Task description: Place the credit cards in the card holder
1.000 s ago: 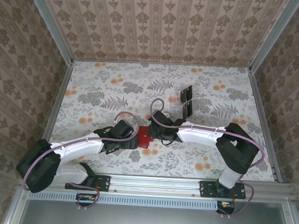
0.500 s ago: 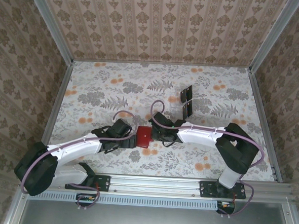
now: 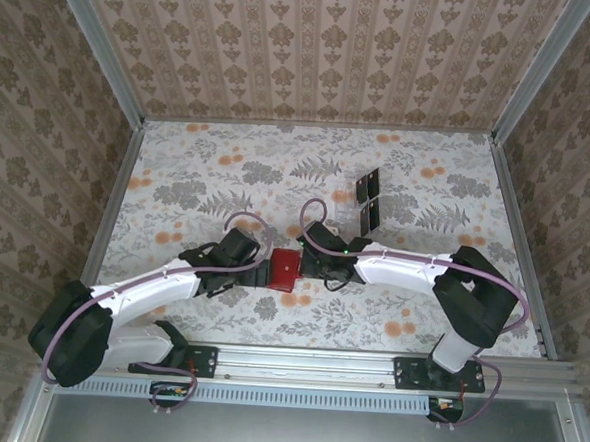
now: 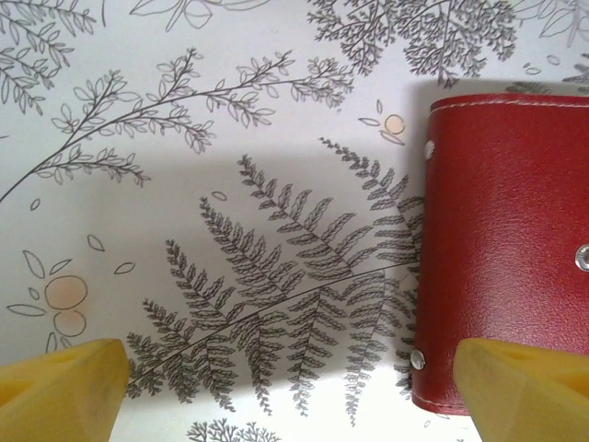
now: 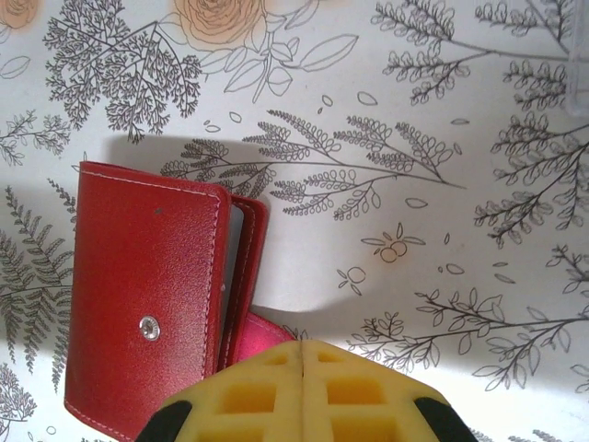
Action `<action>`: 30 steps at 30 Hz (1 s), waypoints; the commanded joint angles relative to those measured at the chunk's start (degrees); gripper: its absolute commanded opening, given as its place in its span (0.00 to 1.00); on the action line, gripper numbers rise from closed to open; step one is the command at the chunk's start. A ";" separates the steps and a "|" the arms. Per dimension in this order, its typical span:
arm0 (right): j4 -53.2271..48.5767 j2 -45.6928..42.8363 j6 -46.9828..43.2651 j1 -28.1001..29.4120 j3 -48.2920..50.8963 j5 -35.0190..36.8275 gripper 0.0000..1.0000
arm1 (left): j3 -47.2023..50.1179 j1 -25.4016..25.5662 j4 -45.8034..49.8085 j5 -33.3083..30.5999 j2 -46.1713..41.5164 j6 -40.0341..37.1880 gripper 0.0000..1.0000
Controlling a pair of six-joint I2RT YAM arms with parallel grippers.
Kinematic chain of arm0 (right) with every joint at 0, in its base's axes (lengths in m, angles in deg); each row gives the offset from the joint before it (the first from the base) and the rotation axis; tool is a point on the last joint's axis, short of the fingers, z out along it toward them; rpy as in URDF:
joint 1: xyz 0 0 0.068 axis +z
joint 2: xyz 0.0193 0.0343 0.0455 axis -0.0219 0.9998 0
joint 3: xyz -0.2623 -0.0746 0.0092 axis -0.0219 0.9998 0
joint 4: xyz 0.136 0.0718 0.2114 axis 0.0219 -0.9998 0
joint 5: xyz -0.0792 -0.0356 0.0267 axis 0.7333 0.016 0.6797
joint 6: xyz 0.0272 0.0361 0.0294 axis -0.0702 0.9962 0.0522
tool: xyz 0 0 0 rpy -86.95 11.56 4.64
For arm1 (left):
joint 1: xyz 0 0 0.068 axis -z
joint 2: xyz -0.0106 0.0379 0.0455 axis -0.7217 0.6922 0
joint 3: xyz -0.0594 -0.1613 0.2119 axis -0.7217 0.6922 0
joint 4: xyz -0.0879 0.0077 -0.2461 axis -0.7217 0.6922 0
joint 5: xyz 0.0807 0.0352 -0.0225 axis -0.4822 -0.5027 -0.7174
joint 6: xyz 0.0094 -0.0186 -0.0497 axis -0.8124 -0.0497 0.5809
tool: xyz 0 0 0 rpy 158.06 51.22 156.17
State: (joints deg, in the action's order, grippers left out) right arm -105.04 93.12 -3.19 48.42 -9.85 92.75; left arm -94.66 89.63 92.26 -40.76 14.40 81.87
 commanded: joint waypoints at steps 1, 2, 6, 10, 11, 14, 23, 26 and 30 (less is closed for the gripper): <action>-0.72 -1.92 -5.22 -1.99 -1.02 -0.34 0.00 | -0.59 0.39 -0.17 1.10 0.70 -1.05 1.00; -0.72 -1.94 -6.60 -2.52 -1.39 -0.73 0.00 | -0.36 0.63 -0.71 1.27 0.91 -0.76 1.00; -0.79 -1.52 -9.80 -4.22 -2.82 -2.26 0.00 | -0.29 2.31 -2.40 1.14 2.35 0.53 1.00; -0.53 -0.46 -11.03 -4.78 -4.05 -4.49 0.00 | -1.55 4.16 -3.62 0.97 5.08 1.07 1.00; -0.34 -0.16 -10.99 -4.83 -4.08 -5.27 0.00 | -2.08 4.30 -3.49 0.66 5.80 1.00 1.00; 1.03 0.09 -9.86 -4.69 -3.24 -6.45 0.00 | -3.37 4.31 -3.18 -0.68 6.57 0.32 1.00; 3.14 -0.39 -7.41 -4.00 -0.20 -6.66 0.00 | -7.96 -0.43 -2.48 0.28 8.23 -3.37 1.00; 4.10 -0.87 -6.61 -3.73 0.84 -6.66 0.00 | -9.62 -2.31 -3.14 2.17 10.42 -4.48 1.00; 5.09 -1.24 -6.03 -3.58 1.80 -6.57 0.00 | -11.95 -3.45 -3.28 4.01 13.89 -6.15 1.00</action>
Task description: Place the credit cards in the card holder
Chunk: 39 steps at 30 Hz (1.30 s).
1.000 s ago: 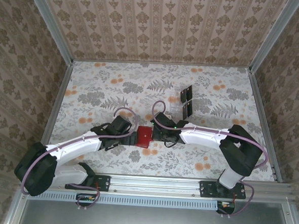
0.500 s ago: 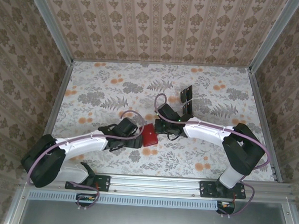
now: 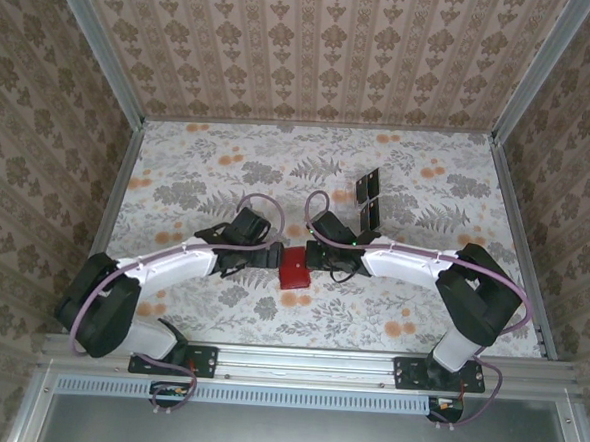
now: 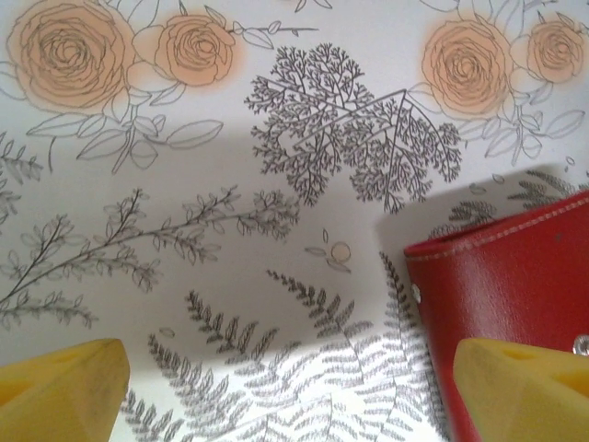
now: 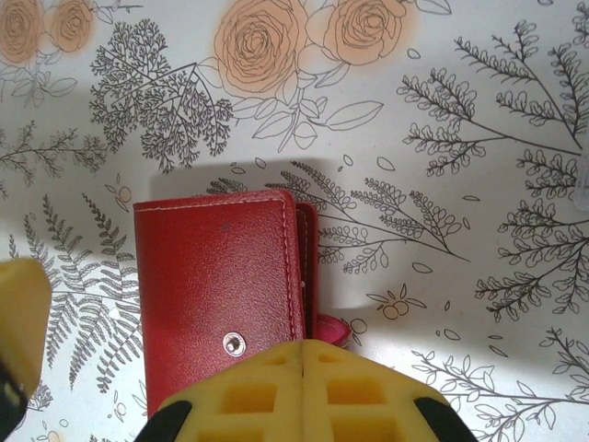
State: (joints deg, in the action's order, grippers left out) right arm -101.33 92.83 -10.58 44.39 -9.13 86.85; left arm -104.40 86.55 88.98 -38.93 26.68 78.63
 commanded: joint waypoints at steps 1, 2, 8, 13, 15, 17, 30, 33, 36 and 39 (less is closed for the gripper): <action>1.51 -0.92 1.45 0.48 1.28 -0.68 0.00 | -2.76 -0.38 -0.05 2.35 2.26 -3.29 1.00; 1.67 -0.96 1.44 0.46 1.41 -0.67 0.00 | -3.15 -0.39 -0.12 2.60 2.74 -3.54 1.00; 2.08 -1.30 1.43 0.46 1.73 -0.65 0.00 | -3.51 -0.33 -1.45 3.41 4.33 -3.72 1.00; 1.77 -2.35 1.40 0.36 2.20 -0.27 0.02 | -3.00 -0.12 -4.35 4.48 4.96 -3.55 1.00; 1.60 -2.70 1.36 0.35 2.43 -0.16 0.03 | -3.42 -0.05 -4.54 4.39 5.79 -3.50 1.00; 1.47 -2.94 1.31 0.29 2.60 -0.10 0.04 | -3.99 0.05 -4.08 4.20 7.03 -3.59 1.00; -1.03 -4.39 0.74 -0.13 1.99 1.10 0.24 | -4.65 2.49 0.09 -1.25 11.89 -3.42 1.00; -1.44 -4.65 0.66 -0.19 1.86 1.27 0.24 | -4.35 2.62 -0.26 -1.25 11.95 -3.15 1.00; -1.72 -4.57 0.69 -0.14 1.77 1.19 0.24 | -4.12 2.77 -0.45 -1.26 11.90 -3.03 1.00; -1.56 -4.39 0.72 -0.14 1.68 0.69 0.25 | -4.02 2.83 -0.63 -1.20 11.88 -2.95 1.00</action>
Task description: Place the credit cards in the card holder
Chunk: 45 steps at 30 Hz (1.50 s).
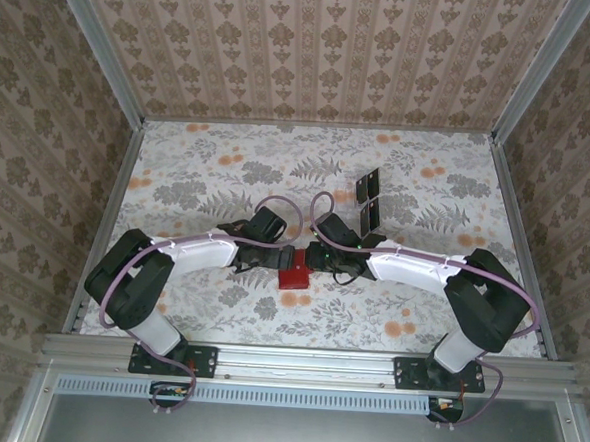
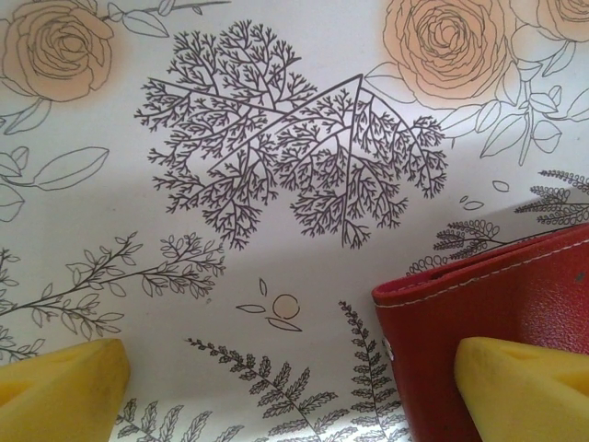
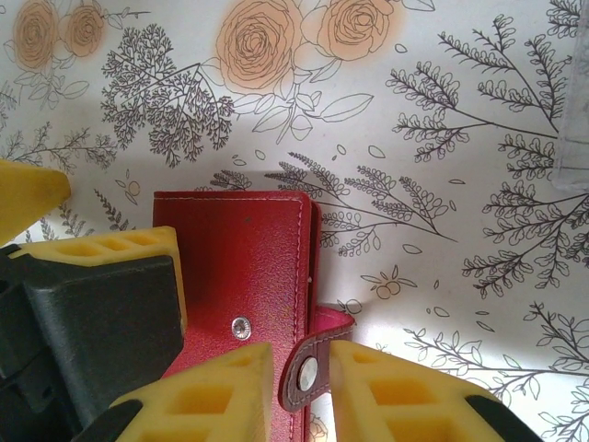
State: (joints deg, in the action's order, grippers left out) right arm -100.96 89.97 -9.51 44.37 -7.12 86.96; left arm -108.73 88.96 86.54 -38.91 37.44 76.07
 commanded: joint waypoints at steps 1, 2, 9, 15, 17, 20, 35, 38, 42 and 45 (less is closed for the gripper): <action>-1.85 -1.43 -0.40 -0.10 -0.42 0.31 0.27 | 0.32 0.48 1.73 -1.18 1.18 -0.41 1.00; -1.72 -1.39 -0.41 -0.17 -0.42 0.21 0.28 | 0.43 0.47 1.73 -1.26 1.13 -0.36 1.00; -1.61 -0.54 -0.50 0.12 -1.17 -0.43 0.34 | 0.66 0.57 1.36 -1.18 1.14 -0.33 1.00; -2.54 1.35 -0.64 0.17 -2.26 -0.34 0.34 | 0.67 0.61 1.20 -1.16 1.23 -0.24 1.00; -2.76 1.95 -0.83 0.21 -2.72 -0.44 0.34 | 0.67 0.65 1.14 -1.07 1.19 -0.28 1.00; -2.98 2.58 -1.11 0.28 -3.19 -0.51 0.33 | 0.76 0.65 0.90 -0.97 1.28 -0.24 1.00; -4.74 3.39 -1.29 0.81 -4.14 0.36 0.21 | 1.55 0.65 0.21 -0.82 1.11 -0.20 1.00; -4.84 3.29 -1.33 0.80 -4.11 0.54 0.18 | 1.55 0.65 0.17 -0.80 1.13 -0.13 1.00; -4.93 2.93 -1.29 0.78 -3.79 0.75 0.11 | 1.60 0.65 0.05 -0.78 1.21 -0.05 1.00; -4.98 2.37 -1.35 0.84 -3.51 0.86 0.03 | 1.51 0.65 0.09 -0.72 1.32 -0.05 1.00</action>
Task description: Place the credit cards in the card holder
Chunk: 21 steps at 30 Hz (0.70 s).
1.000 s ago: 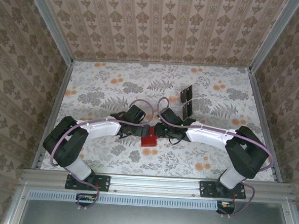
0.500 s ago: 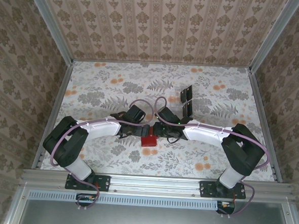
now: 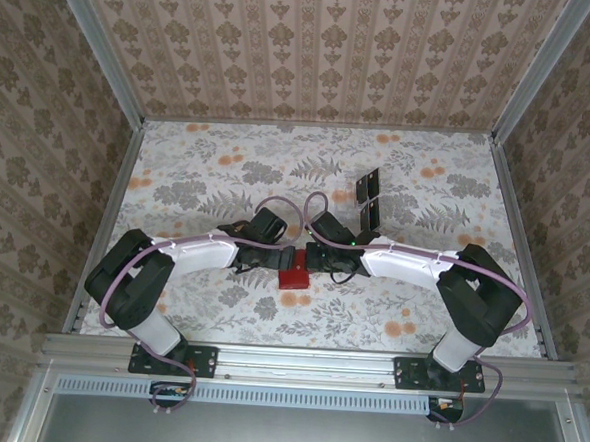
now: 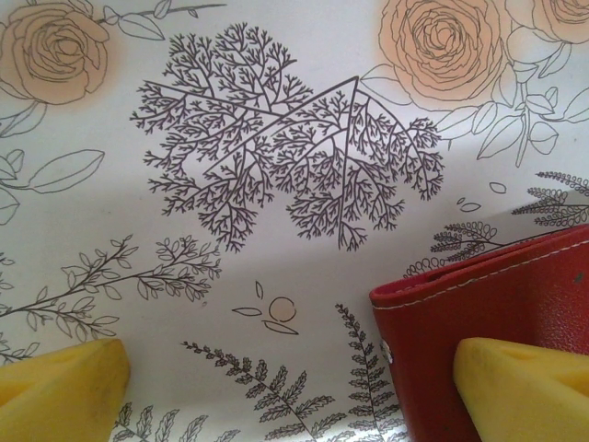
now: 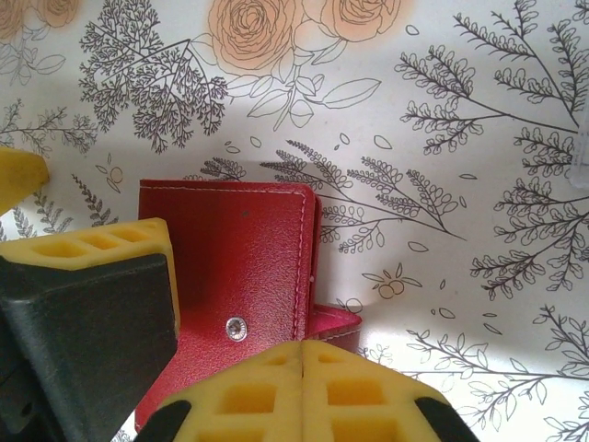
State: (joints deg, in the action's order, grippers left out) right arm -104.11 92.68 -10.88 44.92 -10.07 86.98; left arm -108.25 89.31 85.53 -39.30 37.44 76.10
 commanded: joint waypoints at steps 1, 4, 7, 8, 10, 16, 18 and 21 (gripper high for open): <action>-1.81 -0.55 0.00 0.31 -0.40 0.94 0.01 | 1.00 0.31 1.07 -0.33 1.33 -0.02 1.00; -1.72 -1.52 -0.01 0.32 -0.06 0.89 0.00 | 0.98 0.31 1.06 -0.27 1.41 -0.08 1.00; -0.87 -2.30 0.25 0.27 0.19 0.12 0.00 | 0.98 0.37 0.94 -0.24 1.59 0.00 1.00; -0.38 -2.47 0.37 0.31 0.32 -0.42 0.00 | 0.98 0.39 0.89 -0.18 1.60 -0.01 1.00; 0.72 -2.14 0.74 0.31 0.14 -1.59 0.00 | 0.99 0.44 0.76 -0.17 1.75 0.04 1.00; 4.77 1.03 2.69 0.40 -0.24 -4.53 0.00 | 1.35 0.65 0.48 -0.15 2.09 0.12 1.00; 6.37 2.20 3.53 0.44 -0.07 -5.34 0.00 | 1.56 0.74 0.39 -0.15 2.10 0.27 1.00; 8.46 3.56 4.64 0.58 0.50 -5.98 0.00 | 1.84 0.74 0.02 -0.08 2.10 0.38 1.00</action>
State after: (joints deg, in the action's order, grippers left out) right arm -98.71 94.54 -8.24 45.09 -10.05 82.93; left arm -108.05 89.66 85.03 -39.56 37.66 76.12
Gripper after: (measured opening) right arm 0.058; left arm 0.997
